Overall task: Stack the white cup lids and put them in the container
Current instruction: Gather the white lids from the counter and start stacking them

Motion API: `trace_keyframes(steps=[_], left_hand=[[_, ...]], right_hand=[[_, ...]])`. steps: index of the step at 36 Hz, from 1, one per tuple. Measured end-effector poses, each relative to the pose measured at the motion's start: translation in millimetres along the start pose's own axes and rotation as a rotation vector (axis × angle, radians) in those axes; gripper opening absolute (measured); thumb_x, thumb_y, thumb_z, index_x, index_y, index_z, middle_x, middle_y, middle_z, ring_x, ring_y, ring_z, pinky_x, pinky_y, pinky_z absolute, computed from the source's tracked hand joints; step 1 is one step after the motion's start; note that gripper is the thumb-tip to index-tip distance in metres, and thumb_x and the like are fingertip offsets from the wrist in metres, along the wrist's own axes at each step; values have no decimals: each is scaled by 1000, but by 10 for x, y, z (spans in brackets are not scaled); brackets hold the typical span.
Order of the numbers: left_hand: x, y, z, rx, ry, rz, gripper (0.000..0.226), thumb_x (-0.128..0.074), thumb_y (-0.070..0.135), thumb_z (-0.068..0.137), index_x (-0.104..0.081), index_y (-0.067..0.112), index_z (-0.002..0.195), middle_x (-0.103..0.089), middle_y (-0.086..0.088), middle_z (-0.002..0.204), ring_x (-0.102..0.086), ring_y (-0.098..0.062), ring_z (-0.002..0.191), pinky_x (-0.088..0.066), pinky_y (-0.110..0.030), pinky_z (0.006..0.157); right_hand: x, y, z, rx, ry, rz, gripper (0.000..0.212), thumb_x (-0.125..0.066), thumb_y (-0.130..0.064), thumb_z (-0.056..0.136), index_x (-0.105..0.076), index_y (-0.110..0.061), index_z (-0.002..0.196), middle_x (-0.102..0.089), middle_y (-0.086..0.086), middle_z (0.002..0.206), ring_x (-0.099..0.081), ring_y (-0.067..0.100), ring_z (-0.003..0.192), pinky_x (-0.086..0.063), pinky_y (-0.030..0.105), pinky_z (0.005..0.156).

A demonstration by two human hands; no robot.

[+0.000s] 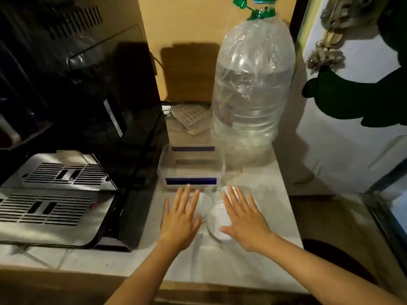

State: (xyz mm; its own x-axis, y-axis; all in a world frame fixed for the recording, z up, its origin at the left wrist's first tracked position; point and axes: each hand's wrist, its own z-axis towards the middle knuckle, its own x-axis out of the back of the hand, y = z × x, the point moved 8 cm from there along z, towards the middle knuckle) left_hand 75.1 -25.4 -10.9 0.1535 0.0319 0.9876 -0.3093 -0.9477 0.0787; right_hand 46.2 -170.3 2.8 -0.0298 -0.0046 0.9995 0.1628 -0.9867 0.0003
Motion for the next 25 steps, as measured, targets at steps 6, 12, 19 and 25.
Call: trace_keyframes(steps=[6, 12, 19, 25], left_hand=[[-319, 38, -41, -56, -155, -68, 85, 47, 70, 31, 57, 36, 109, 58, 12, 118, 47, -17, 119, 23, -46, 107], [-414, -11, 13, -38, -205, -46, 65, -1, 65, 82, 39, 34, 123, 55, 11, 118, 40, -19, 125, 20, -47, 109], [-392, -13, 36, -49, -220, 4, 69, -16, 53, 91, 26, 27, 139, 35, 1, 148, 38, -19, 125, 19, -46, 110], [-393, -38, 87, -20, -203, -19, 67, -15, 53, 91, 23, 28, 140, 28, -1, 153, 35, -21, 130, 23, -42, 105]], right_hand=[[-292, -63, -71, 42, -282, 113, 90, -36, -54, 91, 29, -11, 137, 42, 1, 133, 37, 21, 127, 17, 37, 109], [-311, -139, -75, 64, -342, 130, 97, -47, -54, 86, 21, -13, 143, 27, 8, 154, 23, 29, 142, 10, 42, 116], [-256, -227, -30, 102, -286, 116, 98, -59, -45, 83, 9, -15, 146, 13, 9, 158, 12, 29, 145, 7, 41, 117], [-256, -265, 45, 170, -198, 64, 90, -74, -36, 70, -29, -2, 140, -36, 18, 147, -30, 37, 136, -19, 47, 115]])
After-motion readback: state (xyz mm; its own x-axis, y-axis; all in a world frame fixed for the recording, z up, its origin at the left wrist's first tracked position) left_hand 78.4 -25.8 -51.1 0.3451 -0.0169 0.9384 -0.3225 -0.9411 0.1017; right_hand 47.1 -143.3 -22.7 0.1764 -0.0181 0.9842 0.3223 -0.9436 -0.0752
